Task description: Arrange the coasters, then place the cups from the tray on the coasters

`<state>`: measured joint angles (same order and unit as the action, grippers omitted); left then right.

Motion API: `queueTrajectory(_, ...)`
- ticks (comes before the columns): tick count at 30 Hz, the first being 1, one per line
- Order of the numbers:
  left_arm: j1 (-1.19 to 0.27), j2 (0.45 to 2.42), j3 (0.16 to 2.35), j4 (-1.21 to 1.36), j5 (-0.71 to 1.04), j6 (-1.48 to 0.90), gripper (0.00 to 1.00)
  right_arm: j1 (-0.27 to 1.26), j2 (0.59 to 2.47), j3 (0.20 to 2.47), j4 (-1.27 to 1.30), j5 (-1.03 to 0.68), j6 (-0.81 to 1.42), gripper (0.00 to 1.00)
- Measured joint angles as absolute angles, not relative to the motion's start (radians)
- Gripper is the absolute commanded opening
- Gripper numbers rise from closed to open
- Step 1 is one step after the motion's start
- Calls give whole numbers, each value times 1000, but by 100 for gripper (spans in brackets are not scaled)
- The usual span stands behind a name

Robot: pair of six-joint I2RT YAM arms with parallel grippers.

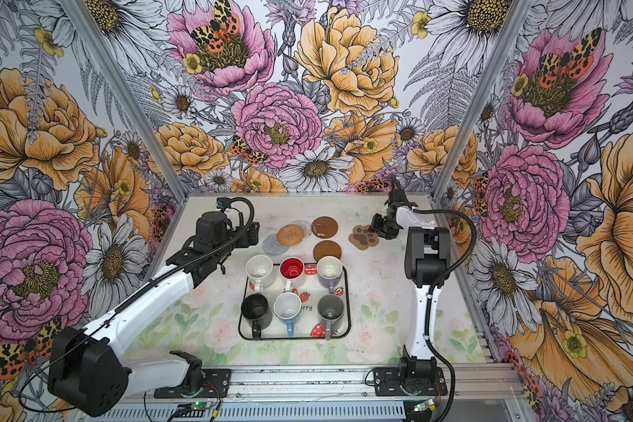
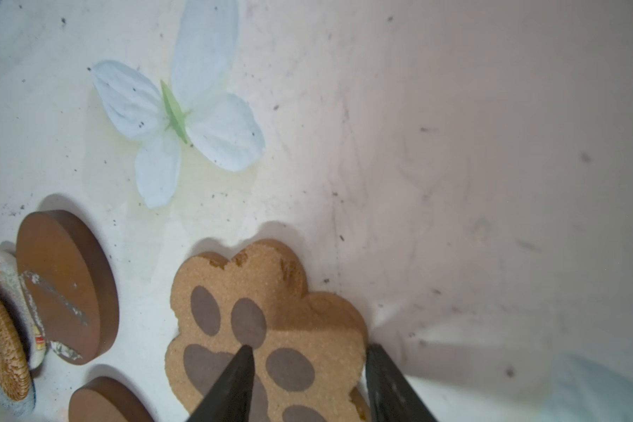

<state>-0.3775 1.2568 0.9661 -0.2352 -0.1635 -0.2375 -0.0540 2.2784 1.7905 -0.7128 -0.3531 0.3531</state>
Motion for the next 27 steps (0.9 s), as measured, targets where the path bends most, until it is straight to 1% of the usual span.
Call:
queueTrajectory(8,-377,1258,966,-236,-163,-237,93,-54,2333,1874,-714,-395,368,52)
queueTrajectory(16,-377,1265,967,-236,-163,-237,93,-44,2336,1946,-720,-377,376,53)
queueTrajectory(20,-377,1265,967,-236,-163,-237,93,5,2317,1947,-726,-313,356,53)
queueTrajectory(27,-379,1265,967,-236,-163,-237,93,193,2310,1981,-795,-104,277,54)
